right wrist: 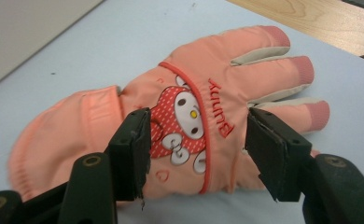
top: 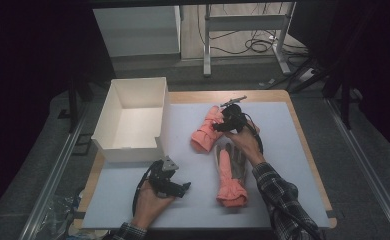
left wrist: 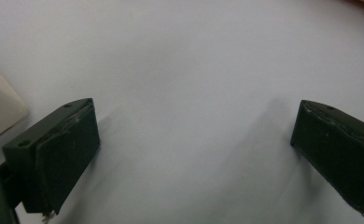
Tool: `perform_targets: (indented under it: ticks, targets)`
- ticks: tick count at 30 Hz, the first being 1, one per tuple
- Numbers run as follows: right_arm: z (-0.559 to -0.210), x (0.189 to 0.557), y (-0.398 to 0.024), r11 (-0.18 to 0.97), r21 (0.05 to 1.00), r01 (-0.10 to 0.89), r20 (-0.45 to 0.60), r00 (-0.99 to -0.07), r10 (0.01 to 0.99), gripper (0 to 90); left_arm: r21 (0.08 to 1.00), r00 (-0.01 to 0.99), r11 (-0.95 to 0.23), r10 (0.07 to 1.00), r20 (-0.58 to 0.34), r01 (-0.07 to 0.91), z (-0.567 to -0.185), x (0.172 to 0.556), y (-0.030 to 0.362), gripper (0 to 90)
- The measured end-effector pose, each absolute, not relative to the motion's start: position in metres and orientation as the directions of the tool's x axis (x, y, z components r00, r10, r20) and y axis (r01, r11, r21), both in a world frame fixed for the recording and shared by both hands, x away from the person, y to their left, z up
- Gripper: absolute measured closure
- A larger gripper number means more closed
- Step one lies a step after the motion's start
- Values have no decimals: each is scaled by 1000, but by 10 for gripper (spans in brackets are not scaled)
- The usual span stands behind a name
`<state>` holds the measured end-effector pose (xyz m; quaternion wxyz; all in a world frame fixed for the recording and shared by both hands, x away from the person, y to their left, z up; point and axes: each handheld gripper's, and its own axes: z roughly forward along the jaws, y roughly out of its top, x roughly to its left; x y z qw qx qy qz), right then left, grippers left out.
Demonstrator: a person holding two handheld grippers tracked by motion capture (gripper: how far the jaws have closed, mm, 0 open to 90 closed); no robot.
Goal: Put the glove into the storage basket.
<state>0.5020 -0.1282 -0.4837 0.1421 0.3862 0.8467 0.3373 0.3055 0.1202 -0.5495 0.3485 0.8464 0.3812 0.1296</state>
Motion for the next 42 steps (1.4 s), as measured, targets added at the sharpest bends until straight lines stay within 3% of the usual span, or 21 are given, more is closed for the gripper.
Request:
perform_targets:
  ticks: [6,11,12,16,20,31,42]
  targets:
    - [-491,514,-121,476,664,576,27,-656,755,414,689,676,-466,736,-47,555,-550,305,120,11]
    - [-501,518,-116,505,624,596,24,-661,750,474,689,676,-466,736,-47,555,-550,306,120,11]
    - [-504,519,-117,486,625,612,56,-655,753,562,689,676,-466,736,-47,555,-550,306,120,11]
    - [-506,517,-117,460,620,635,99,-645,758,760,689,675,-466,736,-47,555,-550,306,120,11]
    - [-504,513,-116,473,622,624,77,-650,756,851,689,676,-466,736,-47,555,-550,306,120,11]
    - [-485,508,-121,459,639,617,101,-659,745,869,689,676,-467,736,-46,555,-550,306,120,11]
    - [-450,490,-123,474,682,558,129,-729,672,868,688,676,-468,735,-44,554,-550,306,120,11]
